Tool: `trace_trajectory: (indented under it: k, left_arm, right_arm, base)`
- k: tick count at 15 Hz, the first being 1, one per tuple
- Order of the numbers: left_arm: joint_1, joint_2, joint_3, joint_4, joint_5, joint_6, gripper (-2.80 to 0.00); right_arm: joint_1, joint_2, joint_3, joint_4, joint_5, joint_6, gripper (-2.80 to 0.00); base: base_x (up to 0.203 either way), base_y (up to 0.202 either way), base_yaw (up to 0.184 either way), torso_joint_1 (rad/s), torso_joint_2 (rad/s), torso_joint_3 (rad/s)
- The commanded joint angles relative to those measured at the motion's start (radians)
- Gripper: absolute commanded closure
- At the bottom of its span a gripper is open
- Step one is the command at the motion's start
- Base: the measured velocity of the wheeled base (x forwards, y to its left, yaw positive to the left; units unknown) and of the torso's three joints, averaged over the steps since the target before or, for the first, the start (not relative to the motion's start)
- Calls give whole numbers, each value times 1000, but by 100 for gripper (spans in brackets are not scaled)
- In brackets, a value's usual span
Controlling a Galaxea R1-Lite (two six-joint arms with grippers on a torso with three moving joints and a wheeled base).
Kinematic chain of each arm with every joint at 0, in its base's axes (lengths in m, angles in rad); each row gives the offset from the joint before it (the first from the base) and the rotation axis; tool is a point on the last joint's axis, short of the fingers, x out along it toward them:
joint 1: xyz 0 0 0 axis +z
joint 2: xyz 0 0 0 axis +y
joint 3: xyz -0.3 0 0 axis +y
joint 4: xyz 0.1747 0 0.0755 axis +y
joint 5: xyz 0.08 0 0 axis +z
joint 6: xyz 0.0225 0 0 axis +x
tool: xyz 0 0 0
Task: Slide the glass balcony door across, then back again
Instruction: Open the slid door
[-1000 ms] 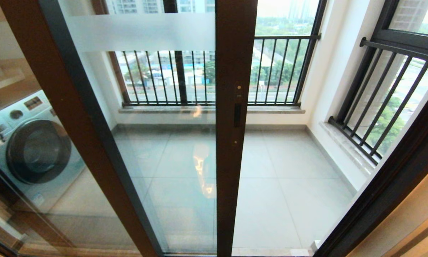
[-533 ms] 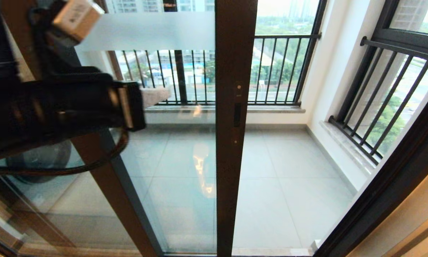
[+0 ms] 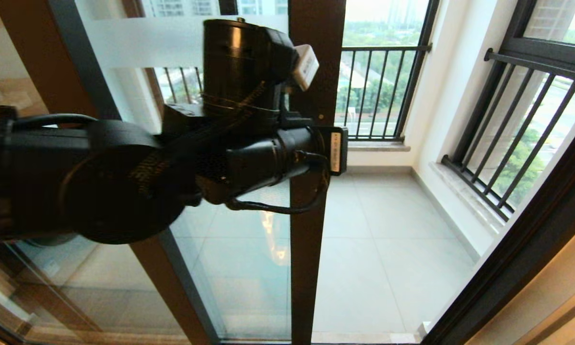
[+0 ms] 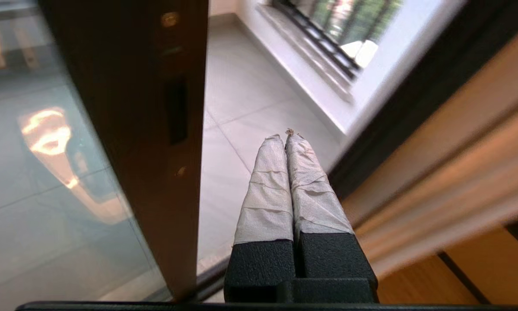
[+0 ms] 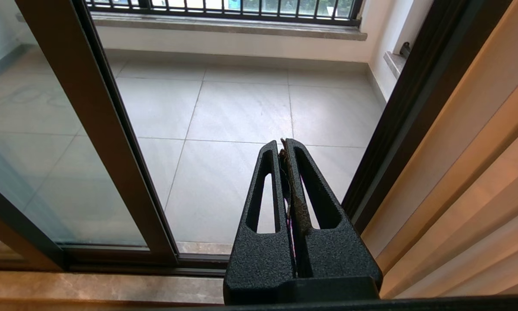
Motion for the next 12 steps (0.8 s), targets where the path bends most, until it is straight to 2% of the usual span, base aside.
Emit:
trace_trajectory:
  k: [1,2,6,12]
  left_arm:
    - [-26,128,-75,-44,56,-2,0]
    - [-36,155,-98,-86,71,0,0]
    - [-76,245,-170,-106,141,2,0]
    - [-82,419,-367,-107,149,7,0]
  right_arm:
    - [0,0,0,0,0,-1,0]
    - [0,0,0,0,0,-1,0]
    - [0,0,0,0,0,-1,0]
    - [0,0,0,0,0,-1,0]
  base:
    - [0,0,0,0,0,0]
    - [0,0,0,0,0,0]
    - [0,0,0,0,0,0]
    - [0,0,0,0,0,0]
